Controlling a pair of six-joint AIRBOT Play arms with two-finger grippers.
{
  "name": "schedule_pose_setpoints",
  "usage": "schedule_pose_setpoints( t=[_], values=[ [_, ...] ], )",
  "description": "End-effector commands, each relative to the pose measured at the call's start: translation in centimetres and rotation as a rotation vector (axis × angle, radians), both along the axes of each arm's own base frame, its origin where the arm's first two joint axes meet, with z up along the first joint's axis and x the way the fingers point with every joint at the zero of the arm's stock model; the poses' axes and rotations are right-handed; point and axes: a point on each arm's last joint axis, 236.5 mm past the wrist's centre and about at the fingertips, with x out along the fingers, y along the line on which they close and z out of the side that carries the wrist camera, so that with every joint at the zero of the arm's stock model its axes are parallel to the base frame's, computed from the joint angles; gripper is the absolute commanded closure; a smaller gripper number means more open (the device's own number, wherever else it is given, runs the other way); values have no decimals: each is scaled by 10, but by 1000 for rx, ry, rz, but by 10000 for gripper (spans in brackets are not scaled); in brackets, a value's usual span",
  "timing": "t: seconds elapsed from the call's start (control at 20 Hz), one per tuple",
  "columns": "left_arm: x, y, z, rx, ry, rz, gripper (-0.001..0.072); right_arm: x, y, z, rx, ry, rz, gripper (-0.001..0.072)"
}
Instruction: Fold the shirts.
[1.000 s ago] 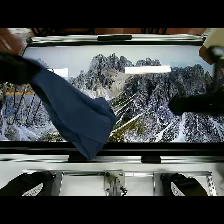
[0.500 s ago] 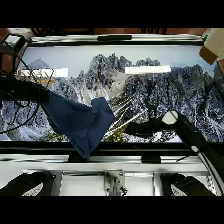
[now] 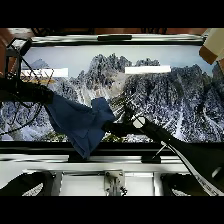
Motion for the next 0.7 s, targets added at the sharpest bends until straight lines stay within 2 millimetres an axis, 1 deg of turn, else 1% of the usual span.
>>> schedule_pose_setpoints(
  t=[0.0,0.1,0.2,0.3,0.4,0.45,0.5,0.65],
  values=[
    [-2,-4,0,-15,5,-8,667,16,22,-6,6,-13,-34,106],
    [-2,-4,0,-15,3,-9,667,19,25,-5,9,-12,-35,106],
    [-2,-4,1,-14,1,-10,668,14,25,-6,2,7,-19,106],
    [-2,-4,1,-14,1,-11,668,-1,18,-15,-48,40,36,106],
    [-2,-3,1,-6,-1,-23,668,-21,7,-26,-115,83,116,106],
    [-2,-3,1,-6,-2,-23,668,-27,3,-29,-136,100,132,106],
    [-1,-4,1,-6,-4,-24,668,-26,1,-31,-148,107,123,106],
    [1,-5,3,-12,-17,-24,668,-3,2,-30,-136,70,11,111]
  ],
)
